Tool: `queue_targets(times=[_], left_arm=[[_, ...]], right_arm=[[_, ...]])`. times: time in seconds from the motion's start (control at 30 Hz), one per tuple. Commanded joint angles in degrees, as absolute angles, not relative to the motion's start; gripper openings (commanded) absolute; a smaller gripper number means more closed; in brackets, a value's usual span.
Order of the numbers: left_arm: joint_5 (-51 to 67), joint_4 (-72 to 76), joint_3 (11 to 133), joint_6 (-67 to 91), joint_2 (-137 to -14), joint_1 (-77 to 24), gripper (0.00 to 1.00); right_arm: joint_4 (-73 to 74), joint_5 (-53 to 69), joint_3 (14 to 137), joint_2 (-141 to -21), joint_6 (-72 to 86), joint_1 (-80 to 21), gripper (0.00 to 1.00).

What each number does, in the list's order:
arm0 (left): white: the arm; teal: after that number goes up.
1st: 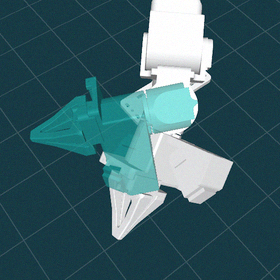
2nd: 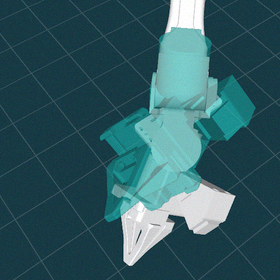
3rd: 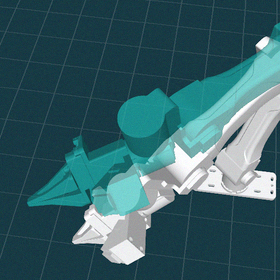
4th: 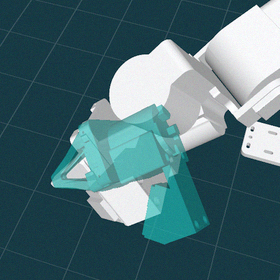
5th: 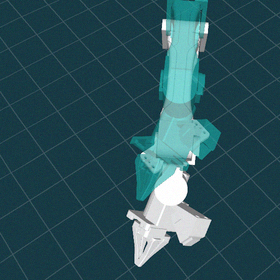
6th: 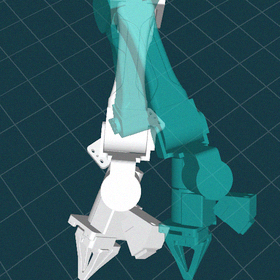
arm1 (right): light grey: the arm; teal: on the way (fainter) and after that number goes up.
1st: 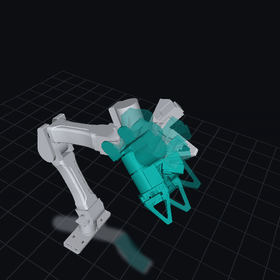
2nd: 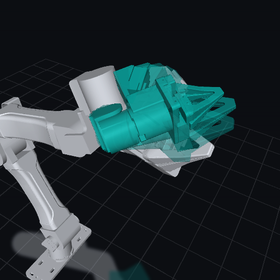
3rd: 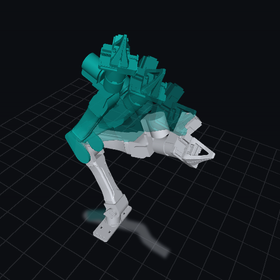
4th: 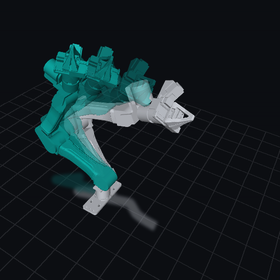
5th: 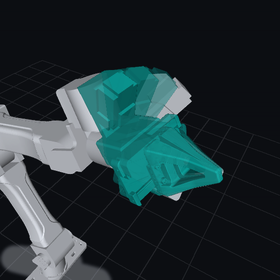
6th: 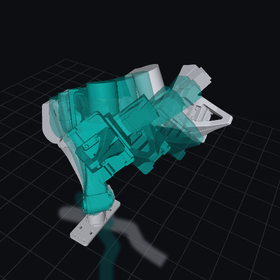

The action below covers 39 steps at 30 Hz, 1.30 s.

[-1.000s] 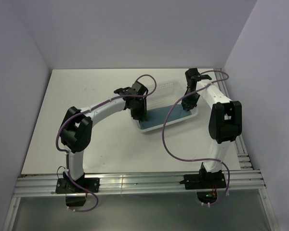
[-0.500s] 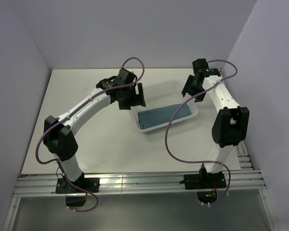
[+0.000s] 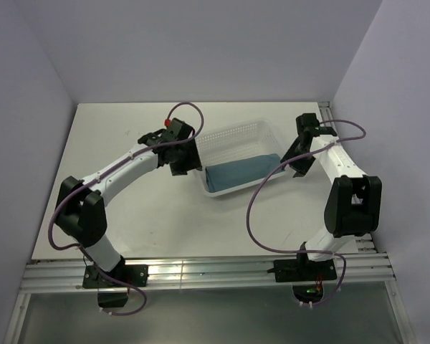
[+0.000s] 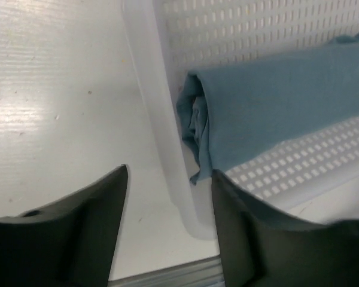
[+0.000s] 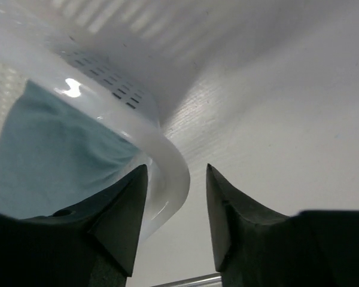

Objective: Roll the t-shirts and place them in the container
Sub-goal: Place the rolled tshirt into the container

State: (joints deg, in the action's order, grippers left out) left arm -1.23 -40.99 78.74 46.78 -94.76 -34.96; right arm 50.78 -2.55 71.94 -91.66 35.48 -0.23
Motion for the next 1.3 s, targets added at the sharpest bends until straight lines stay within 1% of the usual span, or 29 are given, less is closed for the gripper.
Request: queue_targets(times=[0.0,0.03,0.07,0.1,0.13,0.17,0.2,0.27,0.33,0.37,0.43,0.47,0.5,0.53,0.57,0.6,0.63,0.67,0.7,0.73,0.77,0.8,0.83,0.87,0.9,0.93,1.07,1.1,1.27], left_arm=[[-3.42,-34.99,79.89,48.16,-98.43,-34.63,0.5],[-3.25,-34.37,80.68,47.82,-100.79,-34.11,0.42],[-3.08,-33.67,81.29,47.64,-102.2,-33.75,0.27],[-2.9,-33.23,82.78,47.38,-103.52,-33.4,0.21],[-2.64,-31.83,83.66,46.76,-106.06,-32.88,0.15],[-2.55,-31.12,84.72,46.41,-107.48,-32.61,0.01],[-2.46,-30.42,87.42,45.97,-108.8,-32.35,0.0],[-2.37,-28.05,90.95,44.3,-113.19,-31.55,0.0],[-1.41,-24.98,97.36,42.99,-118.88,-30.68,0.0],[-0.8,-23.31,99.56,42.63,-121.0,-30.41,0.02],[1.56,-22.24,108.34,42.36,-127.92,-29.8,0.23],[2.02,-22.85,111.76,42.28,-130.14,-29.62,0.51],[1.67,-23.98,118.84,42.36,-131.91,-29.53,0.61],[1.41,-25.13,121.61,42.19,-133.58,-29.36,0.69],[1.41,-25.05,123.47,42.1,-133.16,-29.18,0.86],[1.23,-24.27,123.49,41.93,-131.94,-29.01,0.91],[0.53,-23.39,122.18,41.49,-127.75,-28.74,0.97],[0.27,-22.42,120.43,41.48,-125.01,-28.57,1.0],[0.26,-21.02,116.23,41.48,-122.28,-28.39,0.99],[0.26,-20.66,113.93,41.31,-116.6,-27.95,1.0],[0.35,-20.57,111.73,41.22,-113.76,-27.78,1.0],[-1.74,-21.26,107.27,41.13,-110.86,-27.69,1.0],[-2.02,-21.36,104.53,41.13,-104.83,-27.69,0.99],[-3.15,-21.36,101.46,41.31,-101.63,-27.69,1.0],[-3.86,-21.27,94.9,42.35,-98.21,-27.77,0.99],[-4.3,-20.92,91.27,42.8,-91.47,-27.77,1.0],[-8.08,-20.31,73.88,45.7,-75.7,-27.77,1.0],[-9.04,-19.78,71.57,46.31,-70.37,-27.77,0.99],[-13.35,-23.62,64.61,45.62,-59.52,-27.77,1.0]], right_arm=[[46.41,-1.93,70.66,-92.37,41.57,-0.44,0.5],[45.97,-2.11,70.75,-93.07,42.18,-0.44,0.41],[45.71,-2.46,70.93,-94.47,43.49,-0.44,0.36],[44.75,-2.72,71.1,-95.0,44.11,-0.44,0.24],[44.39,-3.68,71.97,-95.97,45.51,-0.44,0.17],[44.47,-4.39,72.68,-96.5,46.22,-0.44,0.1],[44.12,-4.83,73.56,-97.03,46.93,-0.09,0.03],[43.51,-5.53,76.19,-99.04,48.68,1.58,0.0],[42.9,-6.5,79.08,-102.02,50.96,2.55,0.0],[42.28,-6.33,79.97,-103.0,51.67,2.98,0.0],[37.55,-4.84,81.2,-105.28,52.64,4.47,0.15],[36.22,-4.31,81.91,-105.81,52.82,4.83,0.29],[34.38,-3.44,84.09,-106.43,52.65,5.09,0.58],[34.1,-2.82,85.76,-106.7,50.99,5.27,0.64],[34.54,-2.73,87.52,-106.61,50.02,5.27,0.71],[34.28,-2.03,88.93,-105.65,48.97,5.27,0.94],[33.15,-1.15,88.6,-102.08,46.61,5.19,0.99],[32.53,-0.97,88.07,-99.78,45.71,5.27,1.0],[30.95,-0.71,85.98,-97.23,44.92,5.27,1.0],[30.15,1.04,84.65,-94.42,43.35,5.27,1.0],[29.54,1.84,82.9,-88.04,42.63,5.27,1.0],[26.75,3.59,80.97,-84.5,41.67,5.27,1.0],[26.28,6.04,77.55,-78.2,40.53,5.27,1.0],[26.45,7.37,76.3,-75.35,39.91,5.27,1.0],[28.28,8.17,74.55,-72.63,39.55,5.27,1.0],[29.43,9.3,73.49,-68.33,39.64,5.19,1.0],[33.39,11.42,66.9,-58.47,40.69,5.19,1.0],[33.75,11.86,64.62,-56.88,40.61,5.1,1.0],[35.07,13.09,59.86,-48.0,40.52,4.75,1.0]])
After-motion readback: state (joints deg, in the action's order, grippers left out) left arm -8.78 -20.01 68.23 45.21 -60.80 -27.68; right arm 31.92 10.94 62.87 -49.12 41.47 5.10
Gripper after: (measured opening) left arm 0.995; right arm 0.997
